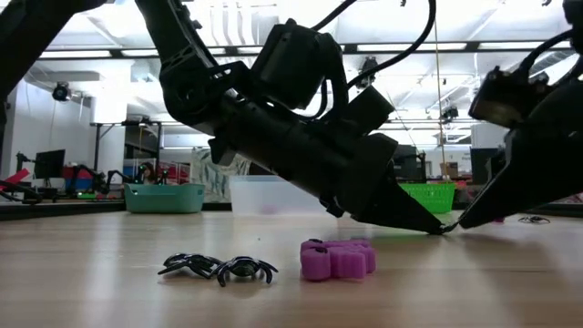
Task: Sort Halloween decoration
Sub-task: Put the black spider toy into the green bin
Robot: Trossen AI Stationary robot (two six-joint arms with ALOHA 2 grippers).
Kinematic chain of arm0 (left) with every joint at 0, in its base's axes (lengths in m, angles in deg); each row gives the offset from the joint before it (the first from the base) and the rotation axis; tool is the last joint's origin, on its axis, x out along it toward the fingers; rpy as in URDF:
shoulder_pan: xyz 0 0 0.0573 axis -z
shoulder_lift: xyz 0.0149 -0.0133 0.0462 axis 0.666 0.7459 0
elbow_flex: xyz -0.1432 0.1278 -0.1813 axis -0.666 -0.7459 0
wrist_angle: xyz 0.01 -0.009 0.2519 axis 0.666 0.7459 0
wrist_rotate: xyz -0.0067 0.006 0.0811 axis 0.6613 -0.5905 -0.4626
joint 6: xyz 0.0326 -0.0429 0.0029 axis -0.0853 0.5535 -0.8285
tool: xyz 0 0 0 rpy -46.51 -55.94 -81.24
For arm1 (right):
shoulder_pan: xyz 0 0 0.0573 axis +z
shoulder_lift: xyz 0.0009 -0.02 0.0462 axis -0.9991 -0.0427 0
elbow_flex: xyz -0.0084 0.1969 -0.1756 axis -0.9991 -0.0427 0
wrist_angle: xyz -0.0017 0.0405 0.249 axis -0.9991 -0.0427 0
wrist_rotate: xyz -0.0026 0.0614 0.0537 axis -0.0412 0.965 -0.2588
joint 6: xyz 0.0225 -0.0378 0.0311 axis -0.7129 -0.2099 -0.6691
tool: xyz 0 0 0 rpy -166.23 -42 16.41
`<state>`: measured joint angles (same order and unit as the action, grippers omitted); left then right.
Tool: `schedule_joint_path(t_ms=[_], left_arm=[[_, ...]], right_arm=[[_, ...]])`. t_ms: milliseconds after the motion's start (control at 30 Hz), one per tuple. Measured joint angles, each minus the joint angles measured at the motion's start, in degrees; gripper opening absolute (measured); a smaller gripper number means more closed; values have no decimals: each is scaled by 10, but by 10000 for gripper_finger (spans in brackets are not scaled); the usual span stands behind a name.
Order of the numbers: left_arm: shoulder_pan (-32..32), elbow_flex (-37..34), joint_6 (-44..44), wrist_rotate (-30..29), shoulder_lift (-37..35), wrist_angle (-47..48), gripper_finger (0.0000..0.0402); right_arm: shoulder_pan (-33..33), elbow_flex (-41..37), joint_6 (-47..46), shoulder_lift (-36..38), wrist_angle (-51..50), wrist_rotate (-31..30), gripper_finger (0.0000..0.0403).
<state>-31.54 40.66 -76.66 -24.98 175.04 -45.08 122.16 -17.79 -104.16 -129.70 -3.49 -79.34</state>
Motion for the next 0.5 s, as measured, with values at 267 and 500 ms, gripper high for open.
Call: schedule_joint_path(t_ms=[267, 500], left_arm=[[0, 0, 0, 1, 0, -1, 0], [0, 0, 0, 1, 1, -2, 0]], right_arm=[[-1, 0, -146, -29, 45, -4, 199], [-3, 1, -269, -23, 38, 2, 199]])
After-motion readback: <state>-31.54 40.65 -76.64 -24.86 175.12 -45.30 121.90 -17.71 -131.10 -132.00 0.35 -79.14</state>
